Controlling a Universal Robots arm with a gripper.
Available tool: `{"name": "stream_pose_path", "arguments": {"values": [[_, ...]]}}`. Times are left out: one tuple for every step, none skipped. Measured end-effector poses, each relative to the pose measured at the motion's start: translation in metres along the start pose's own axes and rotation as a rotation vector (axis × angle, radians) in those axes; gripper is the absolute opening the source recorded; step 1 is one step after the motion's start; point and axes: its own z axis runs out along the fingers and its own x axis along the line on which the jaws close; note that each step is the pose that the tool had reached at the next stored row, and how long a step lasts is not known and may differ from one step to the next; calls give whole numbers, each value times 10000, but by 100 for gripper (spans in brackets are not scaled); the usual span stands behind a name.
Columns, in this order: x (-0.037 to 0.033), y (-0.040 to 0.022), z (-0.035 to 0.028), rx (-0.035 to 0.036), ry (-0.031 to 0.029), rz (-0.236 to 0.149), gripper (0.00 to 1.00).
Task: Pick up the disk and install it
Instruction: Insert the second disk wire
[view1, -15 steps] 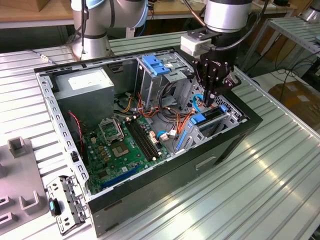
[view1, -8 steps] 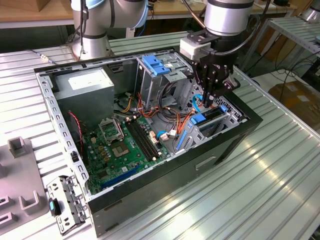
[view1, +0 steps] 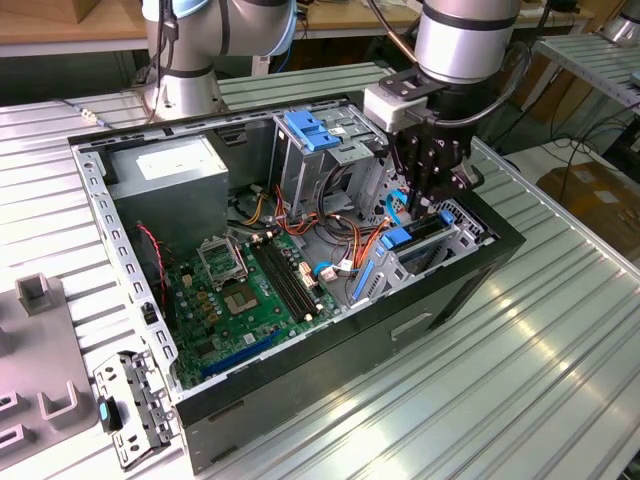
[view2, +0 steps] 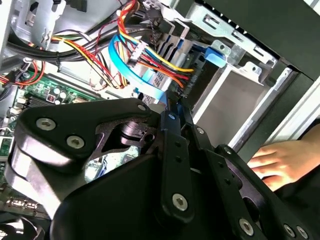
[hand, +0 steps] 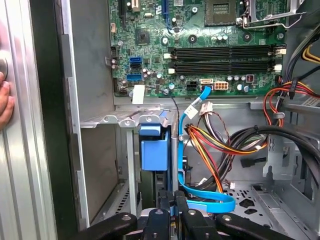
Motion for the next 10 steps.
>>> {"name": "stream_pose_path", "arguments": {"values": [[17, 0, 3, 1, -11, 2, 16], [34, 0, 5, 3, -25, 4, 16], [49, -1, 7, 4, -32, 4, 16], [59, -1, 9, 4, -34, 5, 16], [67, -1, 9, 4, -37, 6, 16], [71, -1, 10, 4, -42, 7, 16], [71, -1, 10, 4, -45, 7, 16], [71, -2, 11, 4, -45, 7, 16], [71, -3, 12, 4, -46, 6, 16], [71, -3, 13, 4, -45, 6, 16]]}}
